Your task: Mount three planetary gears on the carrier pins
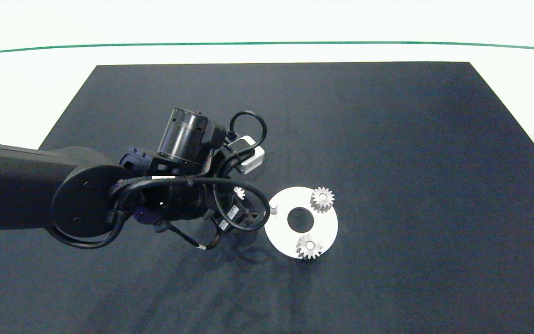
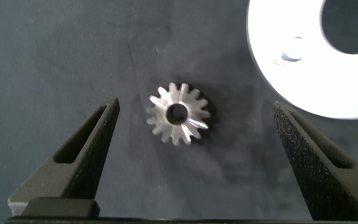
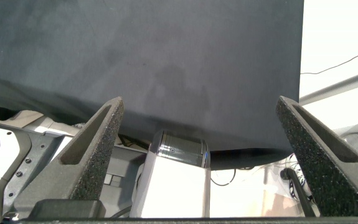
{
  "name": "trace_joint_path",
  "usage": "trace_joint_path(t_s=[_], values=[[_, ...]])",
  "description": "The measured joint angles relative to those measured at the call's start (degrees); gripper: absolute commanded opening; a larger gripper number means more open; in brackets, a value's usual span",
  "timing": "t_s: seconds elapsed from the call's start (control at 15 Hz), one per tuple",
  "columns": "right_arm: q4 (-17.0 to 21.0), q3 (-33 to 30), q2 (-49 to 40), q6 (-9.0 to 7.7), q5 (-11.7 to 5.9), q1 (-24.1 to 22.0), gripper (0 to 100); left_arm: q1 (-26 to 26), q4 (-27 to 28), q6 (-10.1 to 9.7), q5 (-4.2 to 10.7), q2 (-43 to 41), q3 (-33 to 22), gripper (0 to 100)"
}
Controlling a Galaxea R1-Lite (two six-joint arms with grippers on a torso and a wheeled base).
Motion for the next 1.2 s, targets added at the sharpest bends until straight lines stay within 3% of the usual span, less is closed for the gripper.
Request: trace_joint_path(t_s=[0.27, 0.53, 1.2], values=[[-0.11, 1.35, 0.00, 0.00, 0.05, 0.16, 100, 0.91, -0.52, 0.05, -1.44, 1.46, 0.30, 100], [-0.21, 1.66, 0.02, 0.00, 0.07, 0.22, 100, 2.10, -0.57, 0.30, -1.49, 1.74, 0.15, 96], [-0.21, 1.24, 0.10, 0.00, 0.07, 0.05, 100, 2.86, -0.61, 0.49, -1.49, 1.66, 0.26, 75]])
